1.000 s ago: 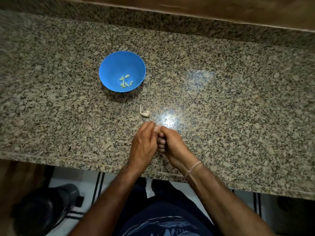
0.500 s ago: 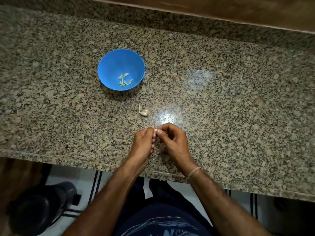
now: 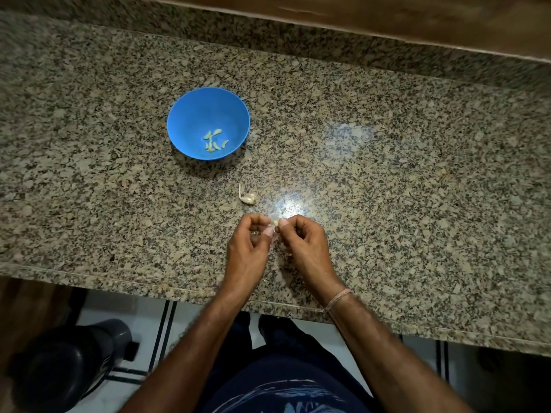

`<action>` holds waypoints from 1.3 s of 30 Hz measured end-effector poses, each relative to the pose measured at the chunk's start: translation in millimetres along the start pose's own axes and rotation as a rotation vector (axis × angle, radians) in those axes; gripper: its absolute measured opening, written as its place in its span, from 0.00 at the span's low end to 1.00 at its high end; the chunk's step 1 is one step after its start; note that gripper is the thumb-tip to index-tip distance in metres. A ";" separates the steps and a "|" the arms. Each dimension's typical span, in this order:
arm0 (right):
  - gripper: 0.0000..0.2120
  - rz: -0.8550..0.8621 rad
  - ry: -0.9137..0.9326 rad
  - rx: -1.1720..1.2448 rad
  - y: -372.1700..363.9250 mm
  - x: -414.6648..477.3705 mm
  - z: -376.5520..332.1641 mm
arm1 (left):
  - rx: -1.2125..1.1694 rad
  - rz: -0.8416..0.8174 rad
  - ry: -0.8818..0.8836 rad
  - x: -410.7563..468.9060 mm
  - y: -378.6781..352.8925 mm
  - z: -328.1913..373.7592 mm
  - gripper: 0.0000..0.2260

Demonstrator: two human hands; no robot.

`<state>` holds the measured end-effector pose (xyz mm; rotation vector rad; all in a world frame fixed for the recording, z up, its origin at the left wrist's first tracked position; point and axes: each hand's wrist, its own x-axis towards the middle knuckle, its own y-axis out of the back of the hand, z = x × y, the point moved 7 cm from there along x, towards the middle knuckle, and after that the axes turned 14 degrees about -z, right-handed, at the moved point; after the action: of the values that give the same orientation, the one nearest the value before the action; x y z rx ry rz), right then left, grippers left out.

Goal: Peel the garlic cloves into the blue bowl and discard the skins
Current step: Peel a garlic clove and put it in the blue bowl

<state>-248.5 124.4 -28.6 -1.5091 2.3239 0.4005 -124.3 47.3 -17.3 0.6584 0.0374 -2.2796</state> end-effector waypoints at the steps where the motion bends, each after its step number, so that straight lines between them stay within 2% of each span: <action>1: 0.14 -0.001 -0.001 -0.006 1.0 0.5 0.6 | -0.011 0.021 -0.022 -1.5 2.1 1.8 0.06; 10: 0.10 -0.075 0.033 0.035 1.2 -2.6 -2.1 | -0.117 -0.011 -0.044 2.7 6.7 -0.3 0.04; 13: 0.05 -0.093 0.068 0.004 3.2 -3.3 -3.7 | -0.254 -0.030 -0.021 1.4 5.4 0.0 0.04; 14: 0.04 -0.093 0.098 -0.020 5.0 -3.8 -6.5 | -0.300 -0.039 -0.014 1.4 5.4 -0.2 0.05; 18: 0.10 -0.142 0.235 -0.153 4.8 -5.1 -23.3 | -0.321 -0.059 0.019 2.1 7.2 -2.0 0.05; 21: 0.08 -0.116 0.304 -0.263 2.8 -6.3 -31.7 | -0.311 -0.053 0.037 2.3 7.7 -2.6 0.05; 30: 0.02 -0.020 0.369 -0.382 3.6 -6.3 -35.7 | -0.099 -0.036 -0.025 0.6 16.4 3.7 0.03; 35: 0.06 0.013 0.398 -0.550 -4.5 -1.6 -35.4 | -0.199 -0.057 -0.003 0.7 13.6 5.5 0.05; 39: 0.09 -0.014 0.331 -0.626 -7.9 1.6 -24.3 | -0.362 -0.058 0.087 1.9 12.6 -7.6 0.05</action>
<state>-244.9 110.0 -7.8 -1.9926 2.5755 1.0179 -113.5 38.6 -22.7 0.5680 0.5037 -2.2177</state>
